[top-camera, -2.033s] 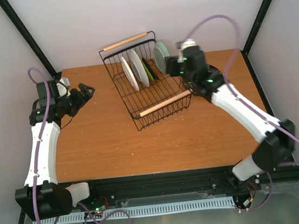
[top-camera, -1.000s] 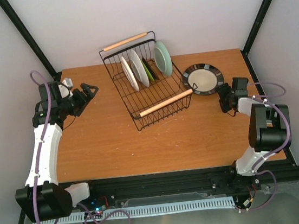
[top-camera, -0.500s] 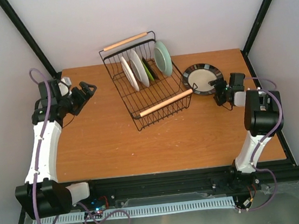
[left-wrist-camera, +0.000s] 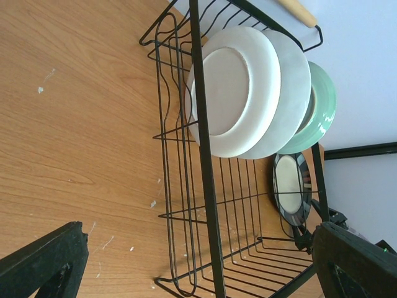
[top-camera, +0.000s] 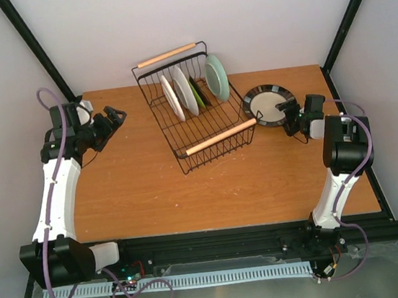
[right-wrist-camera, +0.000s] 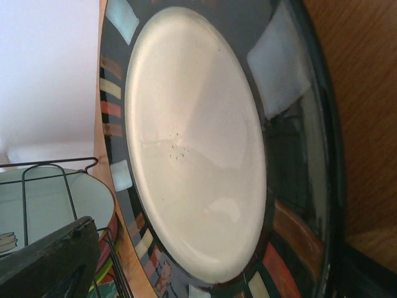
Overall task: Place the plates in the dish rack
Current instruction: Pick up the plate at the center of the board, then move the dish rack to the center of the board.
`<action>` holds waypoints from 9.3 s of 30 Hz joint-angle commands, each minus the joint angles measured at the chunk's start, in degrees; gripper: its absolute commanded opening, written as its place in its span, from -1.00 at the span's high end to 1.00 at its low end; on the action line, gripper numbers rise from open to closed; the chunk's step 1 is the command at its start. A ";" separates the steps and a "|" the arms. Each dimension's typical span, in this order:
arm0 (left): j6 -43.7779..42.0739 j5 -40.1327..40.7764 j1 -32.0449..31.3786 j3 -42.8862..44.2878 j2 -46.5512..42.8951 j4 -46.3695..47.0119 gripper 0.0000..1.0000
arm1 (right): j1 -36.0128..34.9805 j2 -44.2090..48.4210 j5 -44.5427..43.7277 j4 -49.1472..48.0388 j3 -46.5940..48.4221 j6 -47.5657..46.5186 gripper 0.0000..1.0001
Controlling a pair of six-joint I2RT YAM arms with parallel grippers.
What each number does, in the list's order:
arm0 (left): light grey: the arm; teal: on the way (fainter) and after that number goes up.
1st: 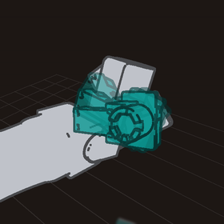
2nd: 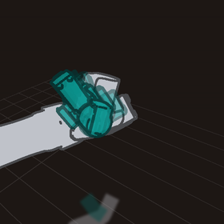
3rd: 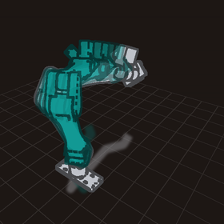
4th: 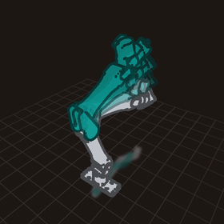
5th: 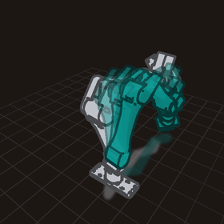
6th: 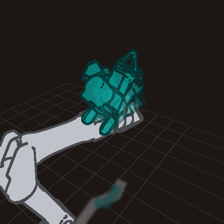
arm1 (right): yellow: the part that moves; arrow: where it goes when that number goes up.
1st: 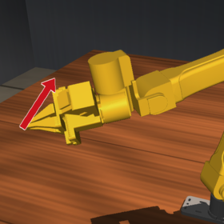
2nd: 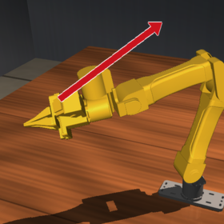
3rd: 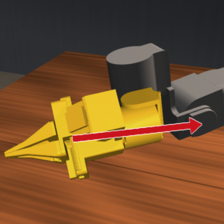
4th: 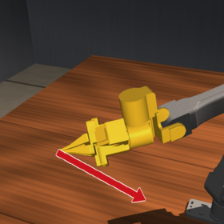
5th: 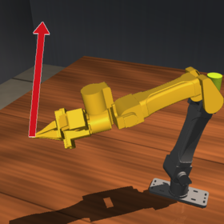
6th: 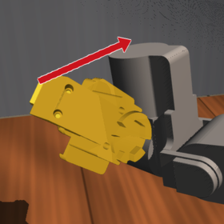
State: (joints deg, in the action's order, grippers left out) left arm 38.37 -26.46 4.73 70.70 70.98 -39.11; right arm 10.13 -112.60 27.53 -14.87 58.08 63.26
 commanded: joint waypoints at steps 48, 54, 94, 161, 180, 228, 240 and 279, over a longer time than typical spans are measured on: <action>-1.87 2.73 -0.16 4.44 -0.06 -4.40 -0.99 | 0.27 -3.58 -4.08 -6.42 -6.48 5.18 0.94; -2.14 2.13 -0.16 4.53 0.46 -4.03 -0.99 | 0.62 -2.30 -2.61 -14.01 -10.30 7.07 0.94; -4.66 -3.00 -2.02 17.94 5.68 -4.11 -0.99 | 5.25 11.67 5.83 -25.49 2.41 3.76 0.94; -1.91 -12.27 -19.33 21.82 22.85 20.14 0.04 | -26.78 16.77 10.09 -13.07 19.98 4.80 0.94; 2.98 -8.66 -19.32 17.48 21.43 26.98 0.29 | -29.15 16.30 10.53 -14.04 18.71 5.59 0.94; -4.71 8.24 -15.78 45.37 22.91 -0.27 0.99 | -28.99 16.26 7.69 6.83 20.32 -18.18 0.03; -6.90 11.75 -13.55 62.11 29.39 -14.66 0.99 | -25.03 4.83 -11.36 62.01 53.57 -60.29 -0.12; -7.83 8.84 -10.71 59.60 28.99 -12.73 0.99 | -22.03 -5.98 -16.12 64.44 52.16 -61.01 0.40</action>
State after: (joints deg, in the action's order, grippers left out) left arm 31.33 -15.22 -6.44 127.24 102.61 -60.25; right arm -12.64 -117.54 12.38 50.28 108.71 2.31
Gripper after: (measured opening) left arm 0.053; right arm 0.367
